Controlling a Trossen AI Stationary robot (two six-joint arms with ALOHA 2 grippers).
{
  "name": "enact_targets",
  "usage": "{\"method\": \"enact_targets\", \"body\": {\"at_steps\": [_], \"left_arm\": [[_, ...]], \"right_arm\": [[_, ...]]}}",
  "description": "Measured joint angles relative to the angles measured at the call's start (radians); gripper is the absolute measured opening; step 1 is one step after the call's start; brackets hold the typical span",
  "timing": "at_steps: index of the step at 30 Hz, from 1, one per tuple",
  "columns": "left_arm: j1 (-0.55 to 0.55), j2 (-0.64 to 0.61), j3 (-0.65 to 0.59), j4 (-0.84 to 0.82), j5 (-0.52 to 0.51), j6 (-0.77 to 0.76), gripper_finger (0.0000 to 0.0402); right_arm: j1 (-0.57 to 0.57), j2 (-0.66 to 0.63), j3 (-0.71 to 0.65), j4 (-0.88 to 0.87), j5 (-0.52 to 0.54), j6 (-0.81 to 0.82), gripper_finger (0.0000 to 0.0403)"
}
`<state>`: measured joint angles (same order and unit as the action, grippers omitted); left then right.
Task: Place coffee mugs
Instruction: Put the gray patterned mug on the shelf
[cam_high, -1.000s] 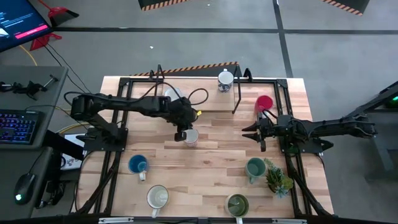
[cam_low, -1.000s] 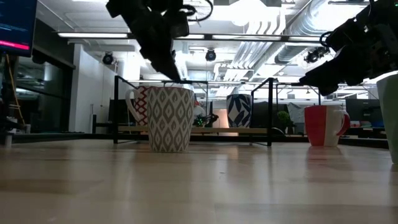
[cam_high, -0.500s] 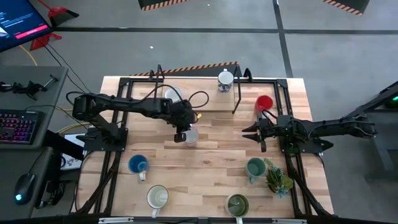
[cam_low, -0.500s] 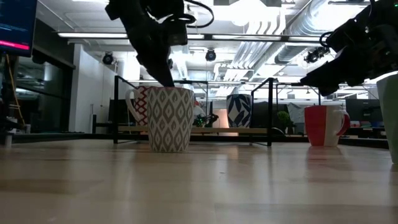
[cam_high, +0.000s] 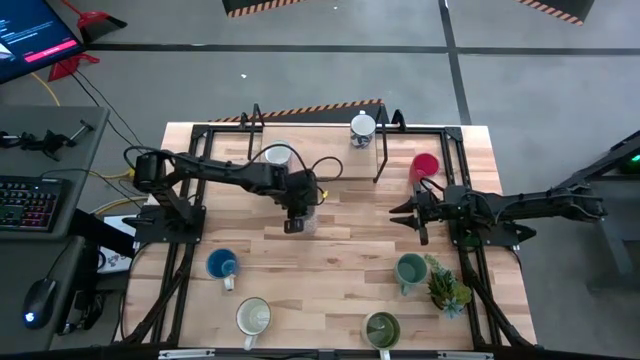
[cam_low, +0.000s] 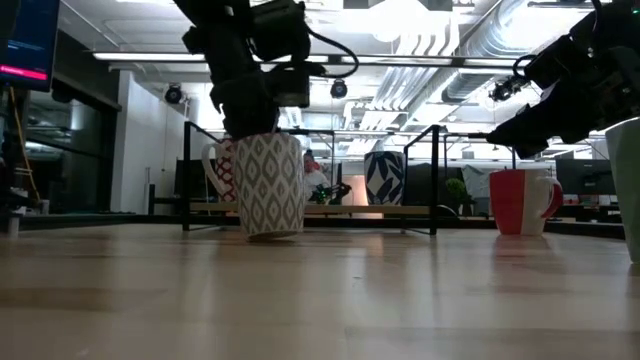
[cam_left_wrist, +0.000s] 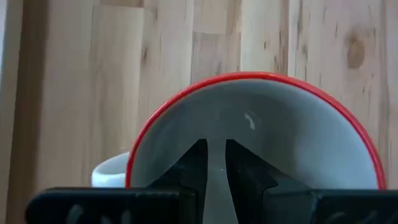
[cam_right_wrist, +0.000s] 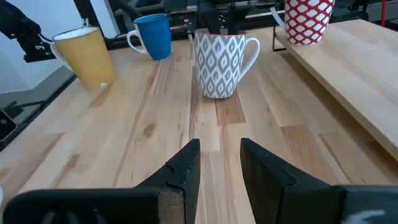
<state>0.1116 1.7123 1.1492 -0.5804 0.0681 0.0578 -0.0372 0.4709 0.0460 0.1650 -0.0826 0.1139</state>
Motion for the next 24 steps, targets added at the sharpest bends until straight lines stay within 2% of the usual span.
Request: {"method": "enact_targets", "body": {"at_steps": [12, 18, 24], "left_arm": [[-0.003, -0.008, 0.102, -0.016, 0.020, 0.024, 0.0050], [-0.008, -0.017, 0.273, -0.223, 0.024, 0.048, 0.0050], [-0.008, -0.017, 0.338, -0.234, 0.023, 0.071, 0.0050]], "right_arm": [[0.000, 0.000, 0.000, -0.036, 0.022, -0.009, 0.0096], [0.000, 0.000, 0.000, -0.056, 0.034, -0.010, 0.0096], [0.000, 0.000, 0.000, -0.058, 0.034, -0.010, 0.0096]]}}
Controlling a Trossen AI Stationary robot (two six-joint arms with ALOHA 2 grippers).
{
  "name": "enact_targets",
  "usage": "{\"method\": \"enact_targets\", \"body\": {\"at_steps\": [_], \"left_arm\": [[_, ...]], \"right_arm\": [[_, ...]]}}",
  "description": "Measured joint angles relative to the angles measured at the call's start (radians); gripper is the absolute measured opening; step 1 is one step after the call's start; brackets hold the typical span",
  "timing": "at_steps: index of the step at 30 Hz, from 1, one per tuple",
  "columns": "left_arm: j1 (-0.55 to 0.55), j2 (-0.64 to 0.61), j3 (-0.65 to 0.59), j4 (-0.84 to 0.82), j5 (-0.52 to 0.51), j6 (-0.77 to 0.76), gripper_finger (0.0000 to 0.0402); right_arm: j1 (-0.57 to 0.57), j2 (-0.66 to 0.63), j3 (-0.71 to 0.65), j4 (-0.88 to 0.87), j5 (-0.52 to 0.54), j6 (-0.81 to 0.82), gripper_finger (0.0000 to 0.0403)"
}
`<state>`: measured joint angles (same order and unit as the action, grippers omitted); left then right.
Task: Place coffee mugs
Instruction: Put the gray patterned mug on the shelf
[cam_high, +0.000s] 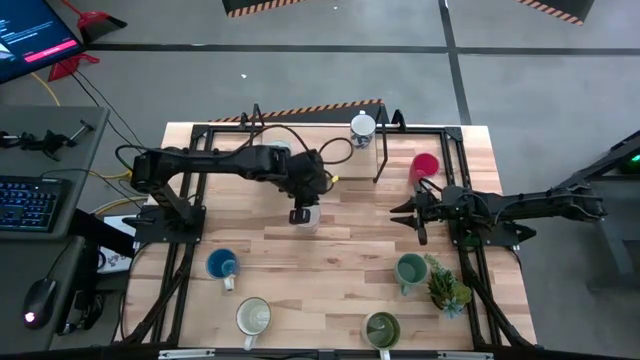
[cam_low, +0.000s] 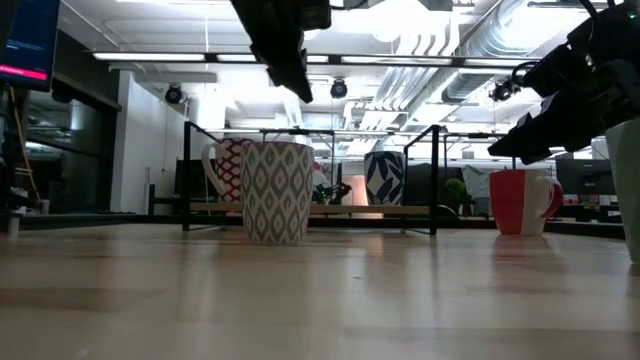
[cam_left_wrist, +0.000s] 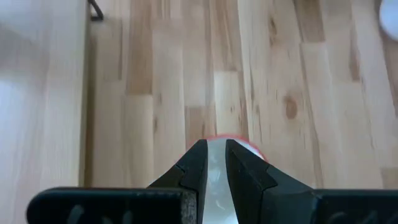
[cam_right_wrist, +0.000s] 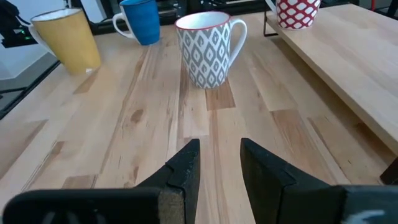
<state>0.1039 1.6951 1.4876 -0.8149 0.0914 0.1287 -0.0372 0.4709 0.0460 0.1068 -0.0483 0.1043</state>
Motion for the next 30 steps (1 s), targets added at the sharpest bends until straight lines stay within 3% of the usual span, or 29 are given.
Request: {"method": "enact_targets", "body": {"at_steps": [7, 14, 17, 21, 30], "left_arm": [[0.001, 0.009, -0.001, 0.146, -0.037, 0.115, 0.0049], [-0.001, 0.009, -0.001, 0.288, -0.037, 0.117, 0.0049], [-0.002, 0.009, -0.001, 0.317, -0.050, 0.017, 0.0049], [-0.001, 0.008, -0.001, 0.351, -0.157, -0.083, 0.0050], [-0.001, 0.015, -0.001, 0.376, -0.221, -0.003, 0.0101]], "right_arm": [[0.000, 0.000, 0.000, -0.015, 0.000, -0.013, 0.0096], [0.000, 0.000, 0.000, -0.016, 0.001, -0.034, 0.0096], [0.000, 0.000, 0.000, -0.016, 0.000, -0.034, 0.0096], [0.000, 0.000, 0.000, -0.021, 0.007, -0.034, 0.0096], [0.000, 0.000, 0.000, -0.053, 0.019, -0.034, 0.0096]]}}
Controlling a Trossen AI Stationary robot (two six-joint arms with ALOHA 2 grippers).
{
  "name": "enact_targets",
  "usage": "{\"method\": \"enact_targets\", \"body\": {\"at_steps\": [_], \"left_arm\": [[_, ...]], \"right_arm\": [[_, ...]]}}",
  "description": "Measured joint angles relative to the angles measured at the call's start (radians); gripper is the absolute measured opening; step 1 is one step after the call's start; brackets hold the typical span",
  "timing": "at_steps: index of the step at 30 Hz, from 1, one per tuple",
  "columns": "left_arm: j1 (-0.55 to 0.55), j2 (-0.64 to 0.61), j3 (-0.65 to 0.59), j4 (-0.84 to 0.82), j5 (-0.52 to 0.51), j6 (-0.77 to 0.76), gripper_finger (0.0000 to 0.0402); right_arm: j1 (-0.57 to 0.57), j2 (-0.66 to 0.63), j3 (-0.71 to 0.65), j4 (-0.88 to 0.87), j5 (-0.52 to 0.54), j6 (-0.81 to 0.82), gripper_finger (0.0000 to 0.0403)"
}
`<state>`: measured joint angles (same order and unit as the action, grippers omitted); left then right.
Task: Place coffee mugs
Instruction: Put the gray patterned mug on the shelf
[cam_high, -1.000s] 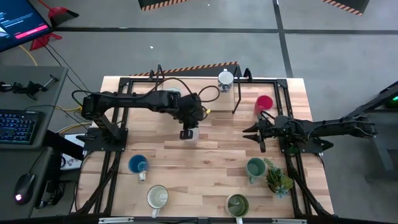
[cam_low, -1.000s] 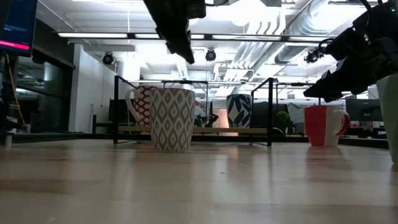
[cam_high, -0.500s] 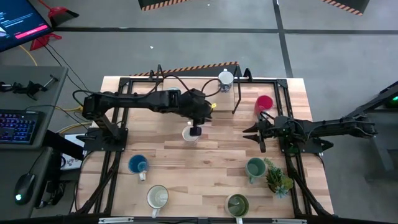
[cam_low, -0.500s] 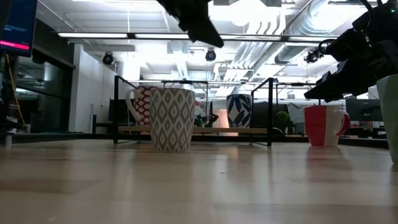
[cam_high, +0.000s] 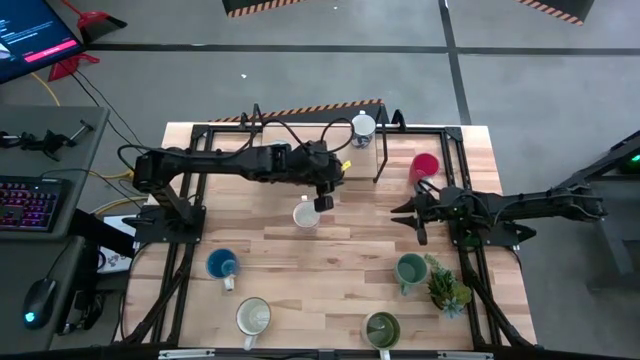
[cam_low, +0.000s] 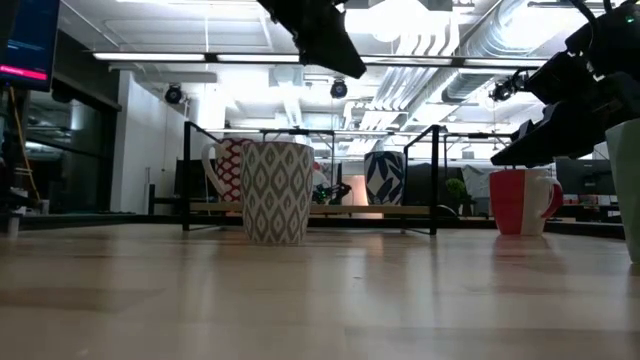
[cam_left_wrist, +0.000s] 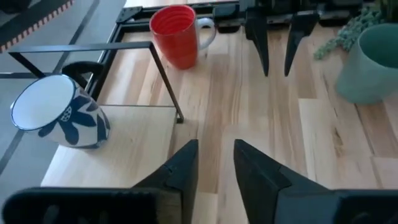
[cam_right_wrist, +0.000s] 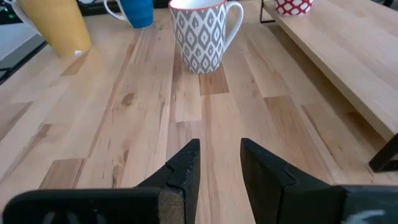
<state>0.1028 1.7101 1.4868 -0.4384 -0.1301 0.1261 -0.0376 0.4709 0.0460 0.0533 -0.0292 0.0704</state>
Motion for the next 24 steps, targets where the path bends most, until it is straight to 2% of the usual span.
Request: {"method": "enact_targets", "body": {"at_steps": [7, 9, 15, 18, 24], "left_arm": [[0.000, 0.003, -0.001, -0.025, -0.022, -0.058, 0.0141], [0.000, -0.002, -0.001, -0.060, -0.022, -0.081, 0.0142], [0.000, 0.000, -0.001, -0.362, -0.022, -0.136, 0.0139], [-0.003, 0.008, -0.004, -0.464, -0.020, -0.179, 0.0139], [-0.024, -0.001, -0.080, -0.464, -0.006, -0.160, 0.0138]], "right_arm": [[0.000, 0.000, 0.000, -0.012, 0.000, 0.008, 0.0096], [0.000, 0.000, 0.000, -0.012, 0.000, 0.009, 0.0096], [0.000, 0.000, 0.000, -0.012, 0.000, 0.008, 0.0096], [0.000, 0.000, 0.000, -0.012, 0.000, 0.008, 0.0096], [0.000, 0.000, 0.000, -0.012, 0.000, 0.030, 0.0096]]}}
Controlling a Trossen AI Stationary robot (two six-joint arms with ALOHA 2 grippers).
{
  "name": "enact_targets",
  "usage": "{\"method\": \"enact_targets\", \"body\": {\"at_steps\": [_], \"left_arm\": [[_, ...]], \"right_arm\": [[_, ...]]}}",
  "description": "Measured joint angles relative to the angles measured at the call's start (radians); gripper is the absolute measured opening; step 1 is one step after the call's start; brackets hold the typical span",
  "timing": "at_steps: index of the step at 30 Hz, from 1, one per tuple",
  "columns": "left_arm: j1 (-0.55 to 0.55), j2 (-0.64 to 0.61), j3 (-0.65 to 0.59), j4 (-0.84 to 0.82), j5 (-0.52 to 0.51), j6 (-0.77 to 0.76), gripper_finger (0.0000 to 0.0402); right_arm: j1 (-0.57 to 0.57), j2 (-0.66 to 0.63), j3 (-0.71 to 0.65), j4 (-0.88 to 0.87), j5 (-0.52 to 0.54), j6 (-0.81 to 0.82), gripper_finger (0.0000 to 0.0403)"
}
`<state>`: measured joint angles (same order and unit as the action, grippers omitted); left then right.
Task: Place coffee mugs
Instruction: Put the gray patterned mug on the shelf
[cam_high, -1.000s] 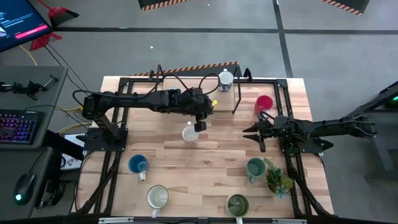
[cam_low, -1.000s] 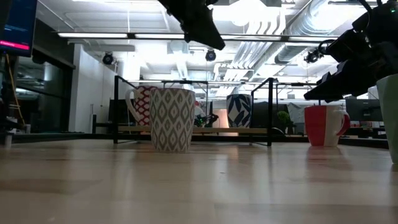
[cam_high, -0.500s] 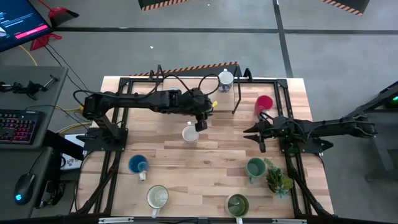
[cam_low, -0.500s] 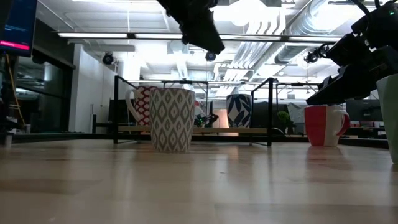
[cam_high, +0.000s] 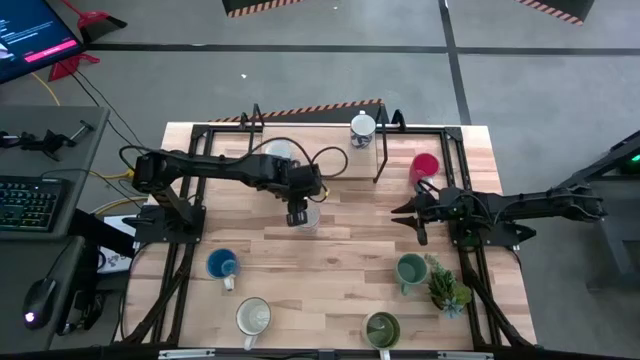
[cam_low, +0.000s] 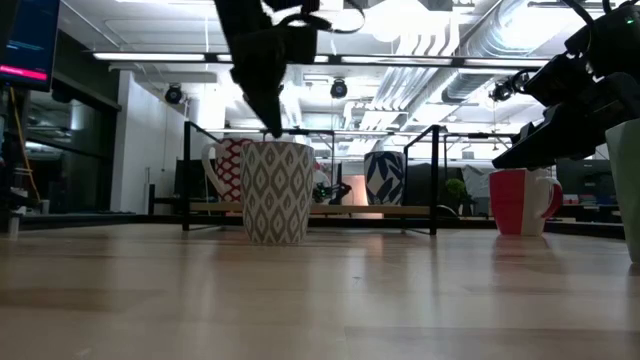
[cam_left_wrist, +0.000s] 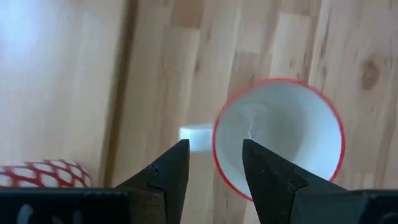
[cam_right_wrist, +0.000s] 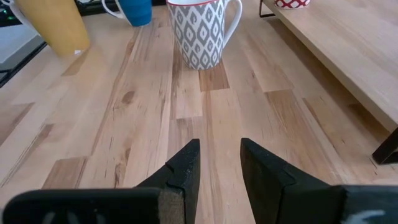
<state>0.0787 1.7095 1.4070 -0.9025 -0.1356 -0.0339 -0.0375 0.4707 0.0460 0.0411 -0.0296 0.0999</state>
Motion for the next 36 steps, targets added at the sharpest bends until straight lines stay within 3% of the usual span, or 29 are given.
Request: {"method": "enact_targets", "body": {"at_steps": [4, 14, 23, 36], "left_arm": [[-0.004, -0.002, -0.057, 0.026, -0.001, -0.016, 0.0138], [-0.009, -0.003, -0.063, 0.046, 0.027, -0.023, 0.0138], [-0.010, 0.000, -0.166, 0.244, 0.041, -0.042, 0.0139], [-0.028, -0.001, -0.167, 0.237, 0.037, -0.040, 0.0140]], "right_arm": [[0.000, 0.000, 0.000, 0.000, 0.000, 0.005, 0.0096], [0.000, 0.000, 0.000, 0.000, 0.000, 0.005, 0.0096], [0.000, 0.000, 0.000, 0.000, 0.000, 0.005, 0.0096], [0.000, 0.000, 0.000, 0.000, 0.000, 0.005, 0.0096]]}}
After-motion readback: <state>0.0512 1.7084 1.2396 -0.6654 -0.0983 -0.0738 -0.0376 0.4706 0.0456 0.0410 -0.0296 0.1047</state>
